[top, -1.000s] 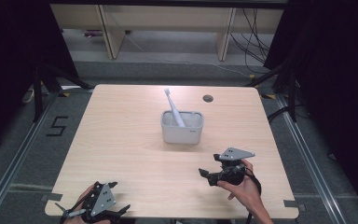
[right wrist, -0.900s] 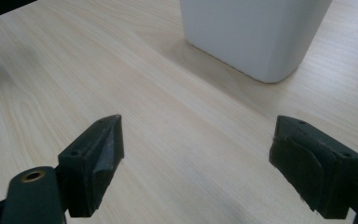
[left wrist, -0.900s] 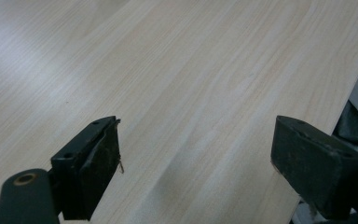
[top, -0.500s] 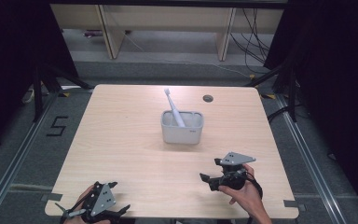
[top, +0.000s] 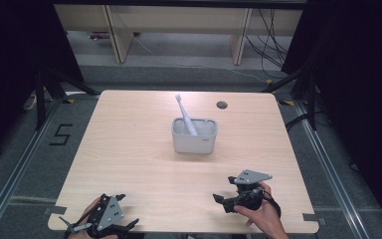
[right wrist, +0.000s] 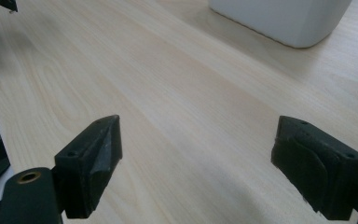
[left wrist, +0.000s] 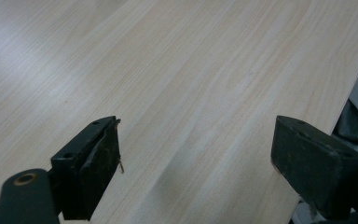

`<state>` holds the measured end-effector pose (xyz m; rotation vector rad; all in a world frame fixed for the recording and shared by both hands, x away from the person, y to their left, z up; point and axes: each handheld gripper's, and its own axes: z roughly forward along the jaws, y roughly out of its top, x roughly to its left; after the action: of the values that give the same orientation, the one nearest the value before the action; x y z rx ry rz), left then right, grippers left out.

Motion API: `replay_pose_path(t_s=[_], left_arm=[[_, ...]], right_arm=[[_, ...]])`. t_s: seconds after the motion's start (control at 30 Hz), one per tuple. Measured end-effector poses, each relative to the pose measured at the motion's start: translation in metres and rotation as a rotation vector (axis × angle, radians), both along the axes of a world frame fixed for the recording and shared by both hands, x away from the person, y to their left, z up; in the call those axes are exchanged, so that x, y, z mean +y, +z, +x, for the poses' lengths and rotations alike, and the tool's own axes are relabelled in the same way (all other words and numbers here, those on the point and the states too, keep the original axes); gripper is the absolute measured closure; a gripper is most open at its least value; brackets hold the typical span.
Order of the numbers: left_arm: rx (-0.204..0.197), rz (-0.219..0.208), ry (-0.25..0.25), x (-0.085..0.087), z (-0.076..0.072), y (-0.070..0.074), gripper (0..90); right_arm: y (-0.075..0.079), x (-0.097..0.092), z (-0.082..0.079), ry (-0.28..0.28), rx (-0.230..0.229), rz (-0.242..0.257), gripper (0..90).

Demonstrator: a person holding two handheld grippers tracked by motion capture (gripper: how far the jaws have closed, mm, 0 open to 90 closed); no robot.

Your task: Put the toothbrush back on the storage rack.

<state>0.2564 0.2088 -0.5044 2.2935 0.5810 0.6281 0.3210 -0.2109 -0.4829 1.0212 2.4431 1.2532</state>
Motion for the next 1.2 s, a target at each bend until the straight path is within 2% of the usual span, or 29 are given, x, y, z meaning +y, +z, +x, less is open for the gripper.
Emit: replay_pose_path(t_s=[0.17, 0.2, 0.23, 0.33, 0.5, 0.63, 0.67, 0.7, 0.8, 0.83, 0.87, 0.97, 1.0, 1.13, 1.17, 1.2], left_arm=[[0.001, 0.0, 0.0, 0.0, 0.0, 0.0, 15.0], [0.001, -0.001, 0.0, 0.0, 0.0, 0.0, 15.0], [0.0, 0.001, 0.0, 0.0, 0.0, 0.0, 15.1], [0.0, 0.001, 0.0, 0.0, 0.0, 0.0, 15.0], [-0.001, 0.006, 0.0, 0.0, 0.0, 0.0, 15.1], [-0.001, 0.006, -0.001, 0.0, 0.0, 0.0, 15.0], [-0.001, 0.006, 0.0, 0.0, 0.0, 0.0, 15.0], [-0.001, 0.006, 0.0, 0.0, 0.0, 0.0, 15.0], [-0.001, 0.007, 0.0, 0.0, 0.0, 0.0, 15.1], [-0.001, 0.008, -0.001, 0.0, 0.0, 0.0, 15.1], [-0.002, 0.006, -0.002, 0.0, 0.0, 0.0, 15.0], [-0.002, 0.003, -0.002, 0.0, 0.0, 0.0, 15.0], [-0.002, 0.003, -0.002, 0.0, 0.0, 0.0, 15.0], [-0.001, 0.005, -0.006, 0.0, 0.0, 0.001, 15.1], [0.011, -0.003, -0.011, 0.0, 0.0, 0.001, 15.1], [0.0, -0.005, -0.002, 0.0, 0.0, 0.0, 15.0]], right_arm=[[-0.002, -0.001, -0.003, 0.01, 0.01, -0.011, 16.5], [-0.002, -0.002, -0.006, -0.011, 0.02, -0.017, 16.4], [-0.003, -0.002, -0.005, 0.023, 0.024, -0.018, 16.4], [-0.005, -0.004, -0.009, -0.005, 0.025, -0.022, 16.4], [-0.006, -0.005, -0.014, -0.01, 0.035, -0.046, 16.4], [-0.008, -0.007, -0.016, 0.002, 0.024, -0.068, 16.3], [-0.007, -0.007, -0.021, -0.01, 0.042, -0.076, 16.4], [-0.008, -0.008, -0.019, 0.011, 0.019, -0.079, 16.4], [-0.009, -0.01, -0.022, 0.005, 0.024, -0.091, 16.4], [-0.009, -0.01, -0.023, -0.007, 0.043, -0.088, 16.4], [-0.01, -0.011, -0.022, 0.014, 0.029, -0.094, 16.4], [-0.009, -0.013, -0.023, 0.012, 0.018, -0.102, 16.4], [-0.009, -0.013, -0.027, -0.005, 0.045, -0.103, 16.4], [-0.01, -0.014, -0.029, 0.01, 0.023, -0.125, 16.4], [-0.01, -0.014, -0.029, 0.01, 0.023, -0.125, 16.4], [-0.01, -0.015, -0.031, 0.021, 0.022, -0.131, 16.4]])
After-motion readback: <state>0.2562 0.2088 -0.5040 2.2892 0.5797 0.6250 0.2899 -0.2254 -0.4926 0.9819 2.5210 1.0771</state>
